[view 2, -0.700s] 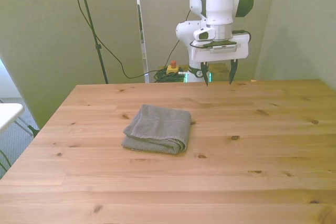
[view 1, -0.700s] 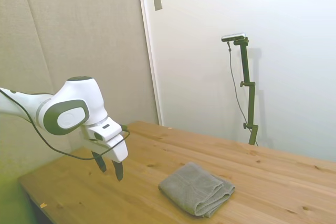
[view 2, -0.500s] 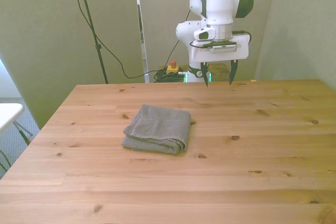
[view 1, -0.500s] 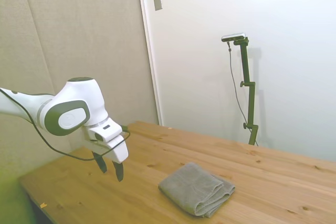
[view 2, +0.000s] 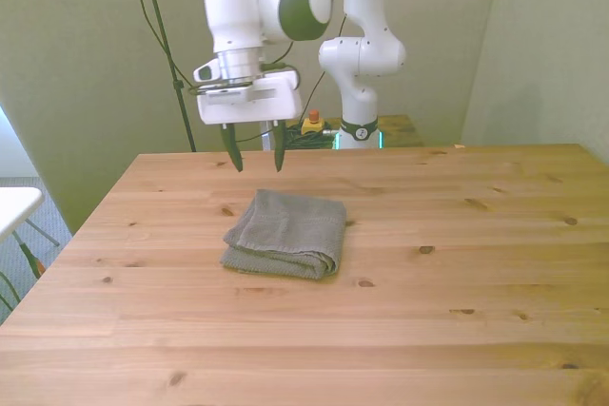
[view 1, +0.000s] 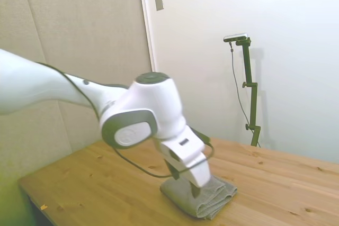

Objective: Unfold the towel

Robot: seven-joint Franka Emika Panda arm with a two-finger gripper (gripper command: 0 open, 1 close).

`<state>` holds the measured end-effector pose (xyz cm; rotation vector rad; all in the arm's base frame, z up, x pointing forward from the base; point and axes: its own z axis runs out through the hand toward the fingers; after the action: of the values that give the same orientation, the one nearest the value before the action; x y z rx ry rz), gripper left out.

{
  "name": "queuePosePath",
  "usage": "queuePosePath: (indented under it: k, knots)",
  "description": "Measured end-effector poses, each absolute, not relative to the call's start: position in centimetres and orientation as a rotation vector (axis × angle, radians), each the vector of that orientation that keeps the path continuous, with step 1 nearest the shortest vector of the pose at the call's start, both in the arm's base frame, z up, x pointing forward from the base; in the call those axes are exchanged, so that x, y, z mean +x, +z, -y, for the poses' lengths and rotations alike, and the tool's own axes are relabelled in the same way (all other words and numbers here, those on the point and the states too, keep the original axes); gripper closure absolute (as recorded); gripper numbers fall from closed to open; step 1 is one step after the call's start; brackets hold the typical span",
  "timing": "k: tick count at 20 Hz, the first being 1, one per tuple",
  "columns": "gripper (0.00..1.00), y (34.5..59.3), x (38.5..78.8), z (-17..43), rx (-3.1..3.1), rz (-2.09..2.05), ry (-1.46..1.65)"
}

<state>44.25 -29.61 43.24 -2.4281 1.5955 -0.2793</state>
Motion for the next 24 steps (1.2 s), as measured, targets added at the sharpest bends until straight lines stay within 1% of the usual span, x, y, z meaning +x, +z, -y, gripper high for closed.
queuePosePath:
  k: [4, 6, 8, 12, 15, 16, 19, 24]
  knots:
    - [0.0, 40.2, 45.9, 32.4, -2.372, -1.584, -0.192]
    - [0.0, 38.5, 46.3, 33.1, -2.356, -1.559, -0.138]
    - [0.0, 37.4, 46.4, 33.1, -2.351, -1.524, -0.09]
    - [0.0, 36.4, 46.3, 32.5, -2.34, -1.433, -0.065]
    - [0.0, 35.7, 45.1, 32.2, -2.303, -1.324, 0.025]
    - [1.0, 35.6, 44.6, 32.4, -2.3, -1.305, 0.044]
    - [1.0, 35.7, 43.8, 32.9, -2.297, -1.292, 0.047]
    - [1.0, 35.5, 43.7, 32.9, -2.297, -1.283, 0.048]
